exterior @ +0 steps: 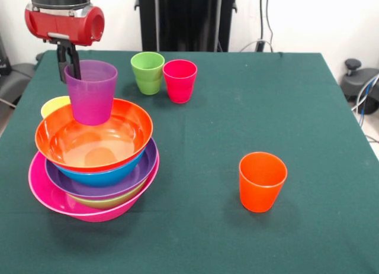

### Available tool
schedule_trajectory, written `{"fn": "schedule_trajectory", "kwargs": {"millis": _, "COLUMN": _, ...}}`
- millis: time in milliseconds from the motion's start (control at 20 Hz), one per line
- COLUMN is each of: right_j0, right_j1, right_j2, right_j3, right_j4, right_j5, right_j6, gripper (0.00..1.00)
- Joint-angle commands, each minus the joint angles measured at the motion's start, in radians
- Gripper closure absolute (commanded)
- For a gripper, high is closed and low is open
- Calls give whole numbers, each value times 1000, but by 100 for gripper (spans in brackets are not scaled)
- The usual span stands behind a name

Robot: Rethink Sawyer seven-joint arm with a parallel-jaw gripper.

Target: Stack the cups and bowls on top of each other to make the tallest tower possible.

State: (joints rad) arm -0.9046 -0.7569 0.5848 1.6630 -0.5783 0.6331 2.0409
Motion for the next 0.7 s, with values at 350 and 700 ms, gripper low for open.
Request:
{"fn": "schedule_trajectory", "kwargs": {"millis": 350, "right_j0": 37, "right_j1": 41, "right_j2": -53, "right_j3": 16, "right_j4": -18, "right_j5": 52, "right_j6": -54, "gripper": 100}}
{"fn": "schedule_trajectory", "kwargs": {"millis": 700, "right_j0": 36, "right_j1": 40, "right_j2": -53, "right_j3": 14, "right_j4": -21, "right_j5": 44, "right_j6": -56, "gripper": 100}}
